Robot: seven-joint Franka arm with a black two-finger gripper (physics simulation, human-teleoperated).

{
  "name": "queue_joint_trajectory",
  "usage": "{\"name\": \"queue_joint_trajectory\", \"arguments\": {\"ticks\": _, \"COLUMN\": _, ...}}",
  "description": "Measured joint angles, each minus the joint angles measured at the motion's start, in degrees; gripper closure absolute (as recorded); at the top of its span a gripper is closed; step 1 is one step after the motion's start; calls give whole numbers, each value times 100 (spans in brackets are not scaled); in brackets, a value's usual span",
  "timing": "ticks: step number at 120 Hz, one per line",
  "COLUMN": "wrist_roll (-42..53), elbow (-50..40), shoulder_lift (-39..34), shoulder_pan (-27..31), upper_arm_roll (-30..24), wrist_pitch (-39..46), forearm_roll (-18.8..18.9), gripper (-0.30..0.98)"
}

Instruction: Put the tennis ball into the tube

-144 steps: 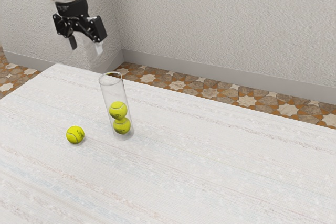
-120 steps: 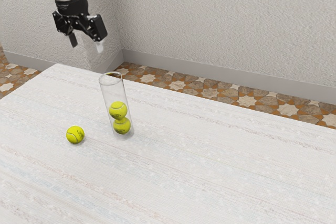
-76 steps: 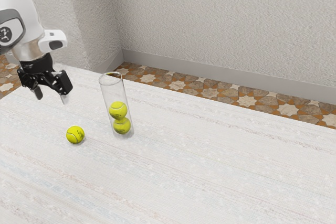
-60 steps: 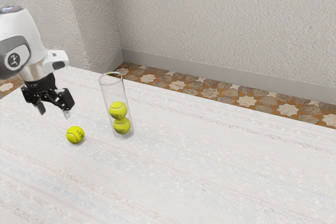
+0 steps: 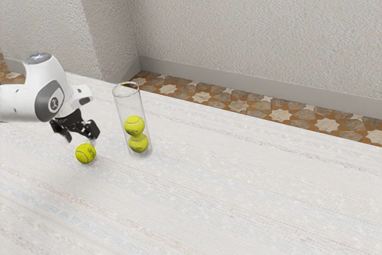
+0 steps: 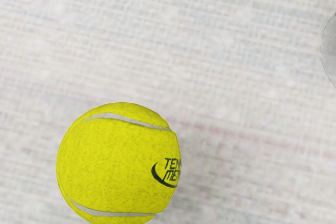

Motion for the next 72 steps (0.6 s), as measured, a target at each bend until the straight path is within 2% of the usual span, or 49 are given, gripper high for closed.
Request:
{"name": "queue_joint_trajectory", "arguments": {"ticks": 16, "wrist_roll": 186, "elbow": 352, "shoulder_lift": 459, "shoulder_pan": 93, "upper_arm_roll": -21, "wrist_pitch": 81, "forearm_roll": -41, "gripper": 0}}
{"name": "queue_joint_trajectory", "arguments": {"ticks": 72, "wrist_roll": 590, "elbow": 764, "shoulder_lift": 1239, "shoulder_pan": 219, "upper_arm_roll": -64, "wrist_pitch": 152, "forearm_roll": -59, "gripper": 0}}
